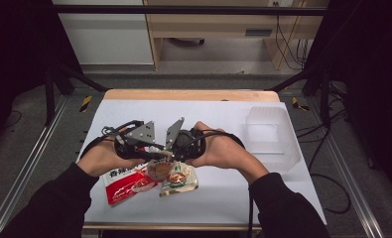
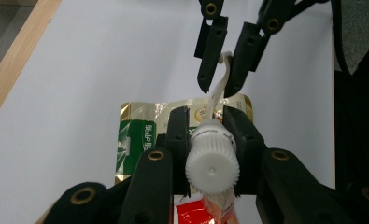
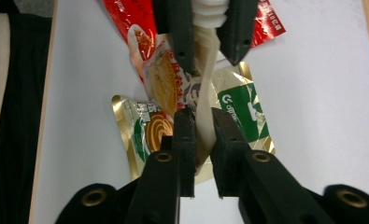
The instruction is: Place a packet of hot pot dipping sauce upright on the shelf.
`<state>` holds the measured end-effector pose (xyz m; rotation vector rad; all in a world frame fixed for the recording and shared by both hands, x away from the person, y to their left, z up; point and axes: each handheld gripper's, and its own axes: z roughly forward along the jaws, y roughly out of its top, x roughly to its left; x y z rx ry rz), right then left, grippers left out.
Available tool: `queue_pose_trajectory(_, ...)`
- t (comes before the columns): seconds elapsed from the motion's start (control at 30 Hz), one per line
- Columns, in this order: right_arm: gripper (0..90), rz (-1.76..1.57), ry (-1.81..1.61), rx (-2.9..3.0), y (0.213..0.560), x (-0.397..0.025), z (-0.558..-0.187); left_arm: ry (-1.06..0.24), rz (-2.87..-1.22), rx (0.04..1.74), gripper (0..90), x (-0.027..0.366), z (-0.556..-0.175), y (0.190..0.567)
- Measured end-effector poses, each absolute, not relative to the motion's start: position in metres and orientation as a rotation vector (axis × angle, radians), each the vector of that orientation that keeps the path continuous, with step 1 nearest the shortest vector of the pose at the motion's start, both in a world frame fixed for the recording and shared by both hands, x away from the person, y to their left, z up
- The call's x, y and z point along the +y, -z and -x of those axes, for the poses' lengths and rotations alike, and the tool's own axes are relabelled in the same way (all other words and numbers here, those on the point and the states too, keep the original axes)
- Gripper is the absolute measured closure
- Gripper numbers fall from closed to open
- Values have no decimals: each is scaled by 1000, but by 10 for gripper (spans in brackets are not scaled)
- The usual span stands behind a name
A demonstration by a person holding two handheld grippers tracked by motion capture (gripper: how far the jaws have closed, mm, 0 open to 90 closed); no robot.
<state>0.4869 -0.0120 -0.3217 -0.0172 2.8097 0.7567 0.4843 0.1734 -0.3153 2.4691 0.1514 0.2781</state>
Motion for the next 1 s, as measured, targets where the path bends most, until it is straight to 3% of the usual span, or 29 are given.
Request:
queue_pose_trajectory(0.27, 890, -37, -716, 2790, 317, -11, -488, -271, -2463, 164, 728, 174, -486, 316)
queue_pose_trajectory(1.0, 900, -78, -695, 2795, 306, -14, -487, -283, -2421, 166, 708, 175, -489, 322)
